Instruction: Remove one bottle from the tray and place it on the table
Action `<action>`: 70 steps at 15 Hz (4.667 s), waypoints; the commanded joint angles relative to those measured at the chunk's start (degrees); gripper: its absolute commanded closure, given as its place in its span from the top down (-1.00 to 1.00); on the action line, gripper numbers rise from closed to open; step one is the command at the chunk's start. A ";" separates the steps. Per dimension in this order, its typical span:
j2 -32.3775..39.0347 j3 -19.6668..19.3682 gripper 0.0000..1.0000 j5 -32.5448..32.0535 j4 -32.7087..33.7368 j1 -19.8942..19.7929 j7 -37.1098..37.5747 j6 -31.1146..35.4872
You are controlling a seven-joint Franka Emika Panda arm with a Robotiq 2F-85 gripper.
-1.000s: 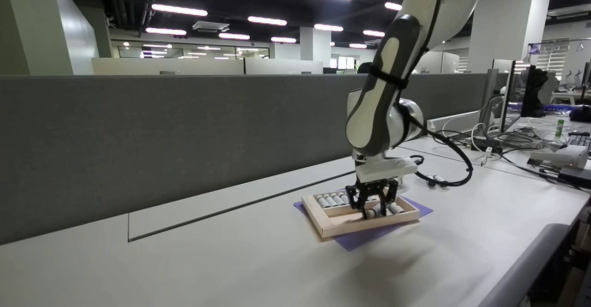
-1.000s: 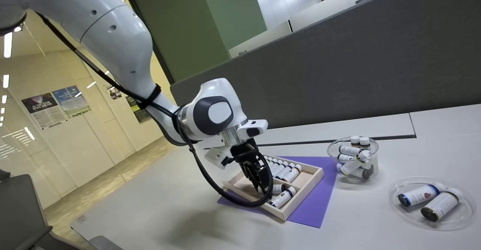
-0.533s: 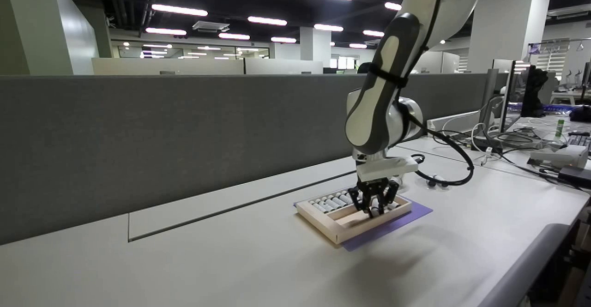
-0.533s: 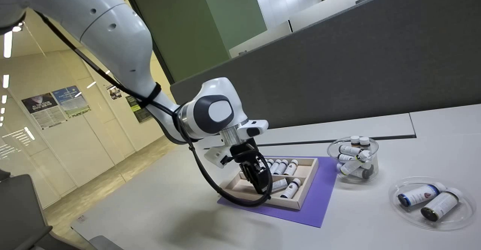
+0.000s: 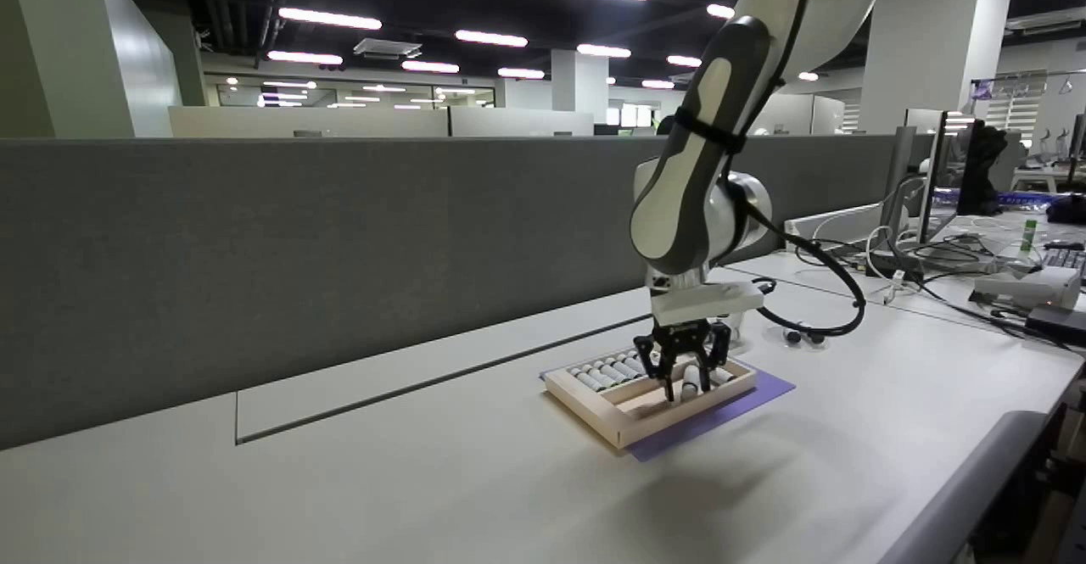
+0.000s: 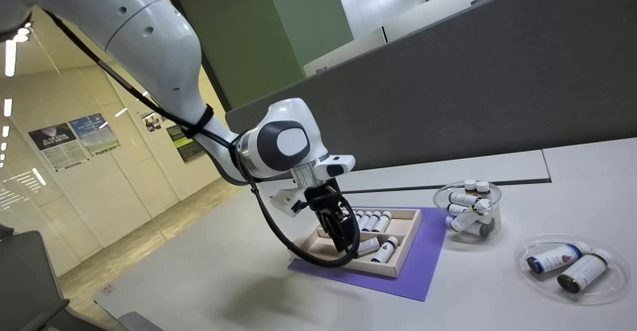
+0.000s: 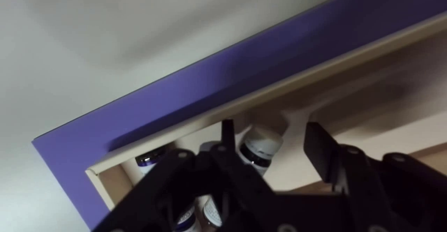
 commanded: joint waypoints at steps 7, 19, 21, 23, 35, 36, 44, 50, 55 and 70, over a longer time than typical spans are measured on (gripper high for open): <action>-1.06 0.44 1.00 -0.70 0.54 -2.10 1.62 -0.87; -0.35 -0.39 -0.43 -0.98 -0.10 -1.77 1.80 3.20; -0.25 -0.41 -0.73 -0.94 -0.15 -1.77 1.74 3.32; -0.49 -0.08 -0.93 -0.61 0.08 -2.28 1.40 2.31; -9.77 3.14 -0.90 1.88 1.43 -9.37 -1.13 -11.17; -10.46 2.80 -0.90 1.64 1.54 -9.93 -0.88 -11.41; -10.53 -0.94 -0.90 0.55 0.96 -17.78 -2.44 -11.29; -7.48 -2.78 -0.90 0.66 -1.04 -20.57 -2.67 -6.51; -3.65 -2.63 -0.90 1.50 -2.82 -20.22 -2.95 1.23; -12.74 1.22 0.94 6.41 -3.31 -22.16 -7.65 -5.11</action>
